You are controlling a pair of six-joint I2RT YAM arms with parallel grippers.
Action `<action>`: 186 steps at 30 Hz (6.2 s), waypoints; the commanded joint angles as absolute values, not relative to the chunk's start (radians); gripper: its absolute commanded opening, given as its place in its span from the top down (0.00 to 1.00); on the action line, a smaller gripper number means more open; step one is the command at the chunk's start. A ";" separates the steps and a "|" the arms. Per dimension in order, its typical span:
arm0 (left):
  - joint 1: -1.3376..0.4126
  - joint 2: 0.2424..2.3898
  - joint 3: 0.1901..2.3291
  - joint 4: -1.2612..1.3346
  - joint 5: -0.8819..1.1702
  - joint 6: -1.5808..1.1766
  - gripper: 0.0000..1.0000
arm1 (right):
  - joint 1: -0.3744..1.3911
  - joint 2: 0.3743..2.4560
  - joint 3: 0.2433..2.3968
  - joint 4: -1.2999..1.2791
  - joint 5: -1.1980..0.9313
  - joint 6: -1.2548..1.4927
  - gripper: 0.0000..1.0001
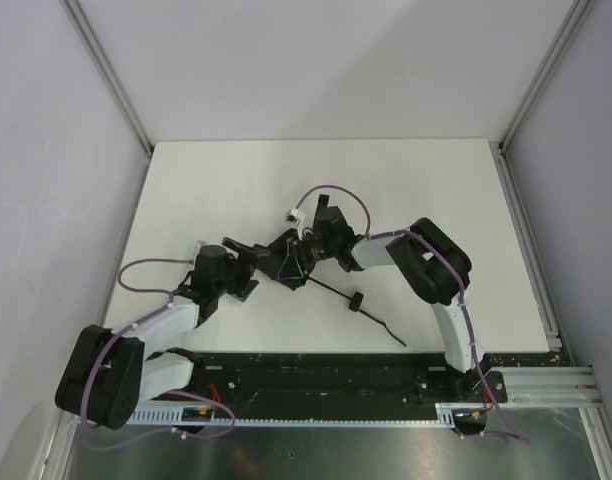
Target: Put away the umbrella
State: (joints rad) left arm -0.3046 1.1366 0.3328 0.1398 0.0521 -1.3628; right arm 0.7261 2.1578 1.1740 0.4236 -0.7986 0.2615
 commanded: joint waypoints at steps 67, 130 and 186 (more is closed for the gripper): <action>-0.458 1.524 0.510 -0.179 -0.041 -1.424 1.00 | 1.101 1.797 1.003 0.319 0.233 -0.378 0.29; -0.428 1.552 0.535 -0.178 0.050 -1.387 1.00 | 0.980 2.070 1.220 -0.055 0.073 -0.130 0.71; -0.530 1.510 0.419 0.017 -0.155 -1.402 0.42 | 0.674 2.349 1.052 0.525 -1.099 0.791 1.00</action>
